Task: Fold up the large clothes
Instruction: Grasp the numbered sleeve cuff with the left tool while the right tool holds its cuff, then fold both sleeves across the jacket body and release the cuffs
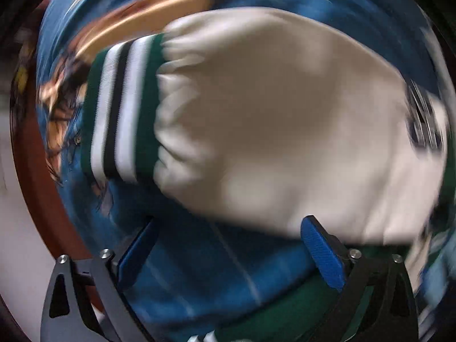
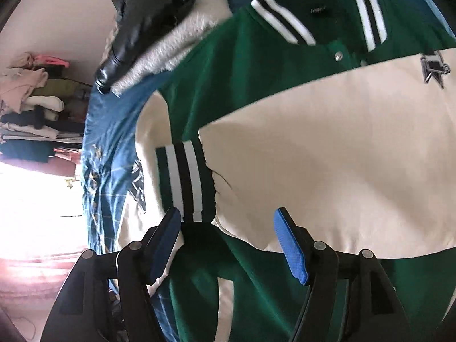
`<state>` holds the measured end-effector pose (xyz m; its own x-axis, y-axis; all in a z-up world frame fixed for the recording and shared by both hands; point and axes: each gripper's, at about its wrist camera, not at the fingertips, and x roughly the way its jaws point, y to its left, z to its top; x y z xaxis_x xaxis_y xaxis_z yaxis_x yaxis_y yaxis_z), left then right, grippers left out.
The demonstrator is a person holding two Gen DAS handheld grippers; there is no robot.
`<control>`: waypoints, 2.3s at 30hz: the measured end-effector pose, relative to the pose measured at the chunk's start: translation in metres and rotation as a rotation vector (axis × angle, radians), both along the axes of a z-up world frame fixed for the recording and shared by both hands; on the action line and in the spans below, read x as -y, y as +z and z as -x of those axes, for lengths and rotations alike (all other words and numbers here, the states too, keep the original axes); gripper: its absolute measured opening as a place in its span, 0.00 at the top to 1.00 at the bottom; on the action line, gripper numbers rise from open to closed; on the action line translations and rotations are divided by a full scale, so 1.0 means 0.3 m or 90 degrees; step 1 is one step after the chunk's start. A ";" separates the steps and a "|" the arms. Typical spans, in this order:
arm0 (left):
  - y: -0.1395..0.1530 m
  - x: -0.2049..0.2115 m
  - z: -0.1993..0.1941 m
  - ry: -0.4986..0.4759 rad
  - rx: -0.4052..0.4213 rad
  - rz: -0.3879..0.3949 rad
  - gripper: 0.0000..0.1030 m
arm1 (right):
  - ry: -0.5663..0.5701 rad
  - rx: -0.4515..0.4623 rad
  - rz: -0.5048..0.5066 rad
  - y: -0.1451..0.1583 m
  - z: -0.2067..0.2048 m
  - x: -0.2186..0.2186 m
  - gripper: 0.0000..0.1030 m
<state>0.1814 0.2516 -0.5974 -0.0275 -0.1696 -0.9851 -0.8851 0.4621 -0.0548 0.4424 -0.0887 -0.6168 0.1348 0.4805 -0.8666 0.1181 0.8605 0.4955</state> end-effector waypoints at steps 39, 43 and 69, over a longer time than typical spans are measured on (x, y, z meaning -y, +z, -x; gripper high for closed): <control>0.149 -0.642 -0.563 0.114 0.239 -0.234 0.85 | 0.042 0.127 0.294 0.121 -0.020 -0.299 0.04; 0.354 -0.495 -0.617 -0.012 0.239 -0.359 0.86 | 0.040 0.092 0.396 0.097 0.022 -0.234 0.04; 0.748 1.246 -0.810 -0.607 0.463 -0.223 0.88 | -0.228 0.032 0.277 0.189 0.381 0.852 0.04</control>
<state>0.4243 -0.1223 -0.3731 0.5746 -0.1079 -0.8113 -0.0055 0.9907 -0.1356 0.3283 -0.3444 -0.5600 0.2701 -0.0027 -0.9628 0.4255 0.8974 0.1168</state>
